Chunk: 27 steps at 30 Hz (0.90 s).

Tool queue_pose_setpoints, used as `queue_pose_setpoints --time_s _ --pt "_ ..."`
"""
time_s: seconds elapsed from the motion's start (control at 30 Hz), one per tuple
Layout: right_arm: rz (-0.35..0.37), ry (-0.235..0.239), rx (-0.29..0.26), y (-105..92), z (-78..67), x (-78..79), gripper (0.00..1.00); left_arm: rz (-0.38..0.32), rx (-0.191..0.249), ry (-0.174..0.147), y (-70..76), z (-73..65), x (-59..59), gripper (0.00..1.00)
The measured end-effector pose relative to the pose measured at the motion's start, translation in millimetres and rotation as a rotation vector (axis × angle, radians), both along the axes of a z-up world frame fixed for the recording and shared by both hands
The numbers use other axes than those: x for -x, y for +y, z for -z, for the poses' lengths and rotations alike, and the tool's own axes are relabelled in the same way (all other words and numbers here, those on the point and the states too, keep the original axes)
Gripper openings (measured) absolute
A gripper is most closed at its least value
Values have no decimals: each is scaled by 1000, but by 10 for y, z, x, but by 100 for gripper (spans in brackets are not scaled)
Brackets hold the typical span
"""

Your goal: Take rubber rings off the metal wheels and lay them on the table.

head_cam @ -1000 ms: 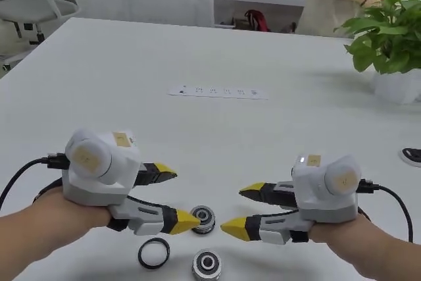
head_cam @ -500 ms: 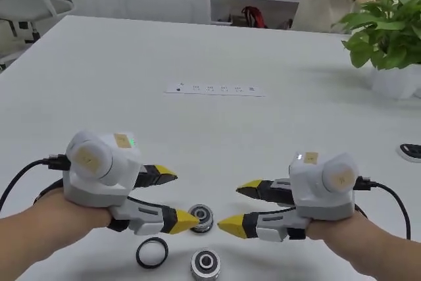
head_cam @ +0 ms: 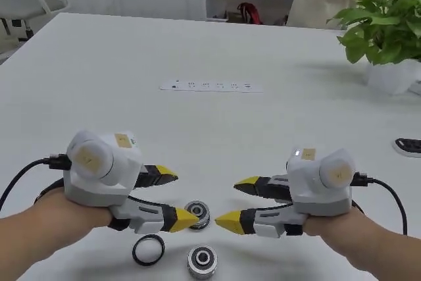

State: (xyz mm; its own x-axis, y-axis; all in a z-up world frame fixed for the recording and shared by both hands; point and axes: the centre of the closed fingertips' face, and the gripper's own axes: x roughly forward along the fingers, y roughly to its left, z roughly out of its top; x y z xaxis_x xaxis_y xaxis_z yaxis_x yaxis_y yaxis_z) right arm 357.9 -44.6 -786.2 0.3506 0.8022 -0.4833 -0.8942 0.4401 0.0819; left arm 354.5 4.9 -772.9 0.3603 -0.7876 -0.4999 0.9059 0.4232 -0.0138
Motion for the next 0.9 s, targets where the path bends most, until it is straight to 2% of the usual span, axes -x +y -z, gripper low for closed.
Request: queue_pose_setpoints --time_s 0.47,0.7,0.9 --pt "3 -2 -9 5 -18 0 46 43 -17 -5 -95 37 56 37" --pt "-1 2 -5 6 -2 18 46 60 -36 0 -141 100 79 27" --pt "-2 5 -6 14 7 10 46 70 -50 6 -145 149 89 24"
